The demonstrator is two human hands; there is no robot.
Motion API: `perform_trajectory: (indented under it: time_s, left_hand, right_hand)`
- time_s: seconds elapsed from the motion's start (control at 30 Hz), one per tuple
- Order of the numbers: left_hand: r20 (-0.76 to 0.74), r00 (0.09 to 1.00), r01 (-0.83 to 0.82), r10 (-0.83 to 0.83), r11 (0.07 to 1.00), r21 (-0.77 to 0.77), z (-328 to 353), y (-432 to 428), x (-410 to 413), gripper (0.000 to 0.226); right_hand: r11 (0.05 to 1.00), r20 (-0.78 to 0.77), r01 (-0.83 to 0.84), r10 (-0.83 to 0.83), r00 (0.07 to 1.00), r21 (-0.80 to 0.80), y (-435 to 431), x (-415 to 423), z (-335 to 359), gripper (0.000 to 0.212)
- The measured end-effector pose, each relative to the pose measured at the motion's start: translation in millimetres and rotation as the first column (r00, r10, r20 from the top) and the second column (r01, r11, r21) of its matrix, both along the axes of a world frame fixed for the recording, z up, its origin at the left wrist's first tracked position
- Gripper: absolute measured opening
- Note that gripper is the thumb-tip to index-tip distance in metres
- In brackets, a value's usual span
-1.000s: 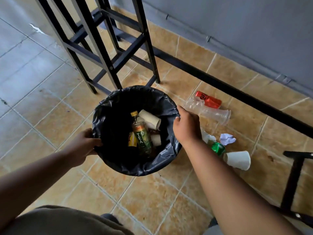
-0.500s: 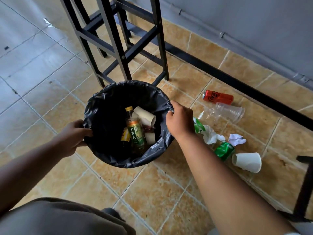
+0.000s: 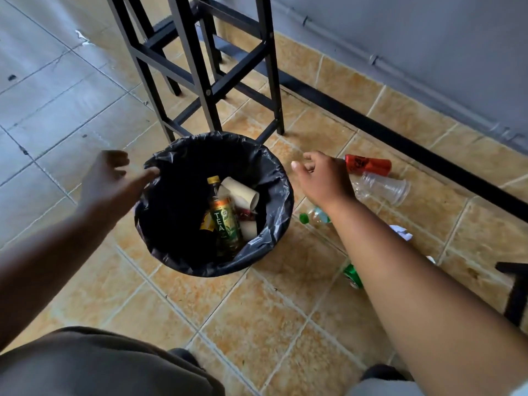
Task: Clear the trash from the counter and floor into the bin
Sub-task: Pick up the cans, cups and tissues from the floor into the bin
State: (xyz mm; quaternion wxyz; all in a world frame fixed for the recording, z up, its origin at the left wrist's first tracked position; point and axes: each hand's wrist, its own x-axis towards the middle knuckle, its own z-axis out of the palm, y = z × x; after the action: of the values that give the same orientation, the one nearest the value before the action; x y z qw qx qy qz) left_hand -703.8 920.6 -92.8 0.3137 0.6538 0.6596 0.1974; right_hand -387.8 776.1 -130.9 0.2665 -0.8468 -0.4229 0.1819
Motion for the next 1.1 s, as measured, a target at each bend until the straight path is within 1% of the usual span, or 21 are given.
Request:
perform_trajectory:
  time_s: [0.03,0.07,0.13,0.2,0.23,0.33,0.37,0.47,0.57,0.63,0.7,0.73,0.8,0.87,0.93,1.0,1.03,1.1]
  left_hand:
    - [0.024,0.998,0.063,-0.065,0.994,0.091,13.6,-3.6,15.7,0.062]
    - [0.044,0.988,0.139,-0.147,0.979,0.150,26.0,-8.1,34.3,0.055]
    - [0.045,0.957,0.274,-0.285,0.946,0.174,43.4,-19.4,78.2,0.043]
    - [0.007,0.918,0.391,-0.397,0.905,0.169,49.3,-34.1,126.4,0.037]
    - [-0.022,0.891,0.448,-0.453,0.873,0.192,49.2,-42.8,150.9,0.037]
    - [-0.084,0.791,0.605,-0.606,0.754,0.254,37.7,-66.8,207.2,0.036]
    - [-0.091,0.754,0.650,-0.650,0.721,0.242,29.8,-75.8,224.2,0.038]
    - [-0.114,0.677,0.736,-0.727,0.664,0.133,-1.6,-102.9,268.7,0.046]
    - [-0.173,0.624,0.770,-0.762,0.638,-0.033,-46.8,-124.4,298.8,0.052]
    - [-0.225,0.604,0.753,-0.765,0.640,-0.152,-81.0,-134.7,311.2,0.057]
    - [-0.264,0.599,0.714,-0.756,0.653,-0.253,-114.3,-142.1,317.6,0.059]
    - [-0.287,0.596,0.695,-0.750,0.661,-0.282,-129.3,-144.8,318.2,0.060]
    - [-0.338,0.594,0.677,-0.730,0.681,-0.280,-157.4,-148.7,316.2,0.062]
    - [-0.369,0.609,0.657,-0.702,0.707,-0.260,-181.5,-151.3,315.6,0.064]
    - [-0.368,0.621,0.630,-0.692,0.720,-0.291,-198.0,-153.4,316.7,0.071]
    - [-0.397,0.605,0.622,-0.690,0.721,-0.305,-208.8,-154.6,318.5,0.074]
    - [-0.419,0.590,0.625,-0.690,0.719,-0.303,-212.3,-155.1,318.6,0.071]
    - [-0.461,0.570,0.638,-0.681,0.720,-0.274,-217.2,-154.7,316.2,0.056]
  right_hand:
    - [1.000,0.021,0.002,-0.001,1.000,-0.005,-0.6,13.6,2.6,0.042]
    - [1.000,0.048,0.000,0.001,0.999,-0.023,-1.6,27.7,5.9,0.043]
    - [0.994,0.108,-0.021,0.033,0.994,-0.109,-5.5,56.7,8.9,0.043]
    - [0.975,0.160,-0.066,0.101,0.982,-0.213,-11.7,83.9,8.7,0.041]
    - [0.963,0.179,-0.083,0.132,0.975,-0.256,-17.5,97.6,8.2,0.038]
    - [0.932,0.208,-0.124,0.203,0.957,-0.340,-38.5,125.0,3.7,0.019]
    - [0.927,0.209,-0.137,0.219,0.953,-0.349,-49.7,132.6,-0.2,0.017]
    - [0.894,0.202,-0.177,0.279,0.939,-0.411,-92.2,149.7,-26.5,0.031]
    - [0.823,0.141,-0.233,0.351,0.926,-0.518,-131.4,157.9,-63.4,0.035]
    - [0.779,0.087,-0.292,0.404,0.911,-0.556,-151.8,158.6,-83.2,0.041]
    - [0.712,0.063,-0.391,0.520,0.852,-0.583,-164.4,159.8,-95.9,0.048]
    - [0.669,0.070,-0.441,0.592,0.803,-0.598,-168.3,160.6,-100.8,0.052]
    - [0.582,0.094,-0.513,0.714,0.694,-0.631,-173.6,161.3,-109.2,0.060]
    - [0.526,0.116,-0.550,0.783,0.611,-0.649,-178.7,160.2,-118.6,0.064]
    - [0.480,0.133,-0.597,0.838,0.529,-0.643,-182.6,155.0,-131.0,0.060]
    - [0.462,0.185,-0.626,0.870,0.457,-0.629,-186.0,150.5,-148.5,0.046]
    - [0.469,0.235,-0.630,0.876,0.421,-0.619,-188.0,149.0,-157.3,0.037]
    - [0.471,0.300,-0.624,0.881,0.365,-0.624,-191.6,145.2,-169.2,0.024]
